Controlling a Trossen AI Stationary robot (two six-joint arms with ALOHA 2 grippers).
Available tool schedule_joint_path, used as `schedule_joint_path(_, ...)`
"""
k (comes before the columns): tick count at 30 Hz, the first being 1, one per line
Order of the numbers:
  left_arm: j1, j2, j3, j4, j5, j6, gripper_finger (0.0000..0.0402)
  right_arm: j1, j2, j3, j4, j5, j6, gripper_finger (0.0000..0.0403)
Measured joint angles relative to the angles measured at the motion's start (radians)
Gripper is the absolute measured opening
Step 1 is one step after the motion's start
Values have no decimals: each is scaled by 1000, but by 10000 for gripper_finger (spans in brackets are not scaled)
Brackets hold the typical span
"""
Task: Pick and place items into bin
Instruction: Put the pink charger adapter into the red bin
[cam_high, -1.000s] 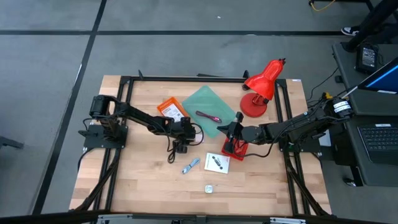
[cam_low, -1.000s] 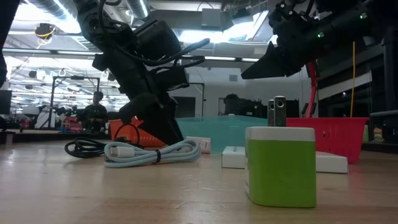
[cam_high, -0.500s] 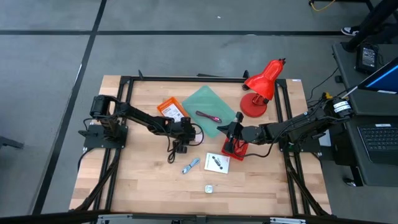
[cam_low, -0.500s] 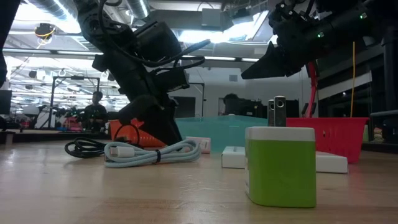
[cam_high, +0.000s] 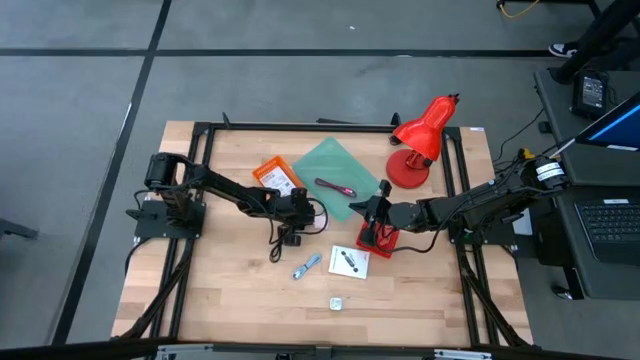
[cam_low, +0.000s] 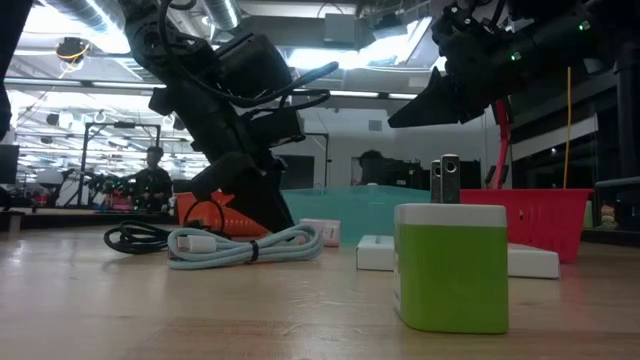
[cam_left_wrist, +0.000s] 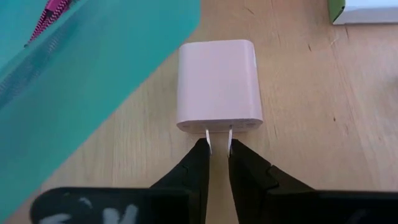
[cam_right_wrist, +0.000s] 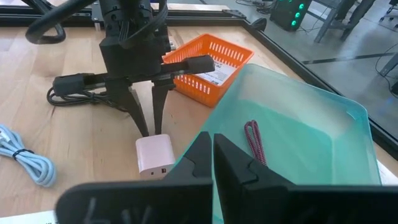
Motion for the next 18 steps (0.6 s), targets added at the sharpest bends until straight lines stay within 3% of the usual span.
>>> schedule_joint_path(8,0,-14,0,-19,0,15,39,0,0,0,-11,0,5,0)
schedule_joint_path(18,0,-126,0,-89,1,19,40,0,1,1,-23,1,23,0)
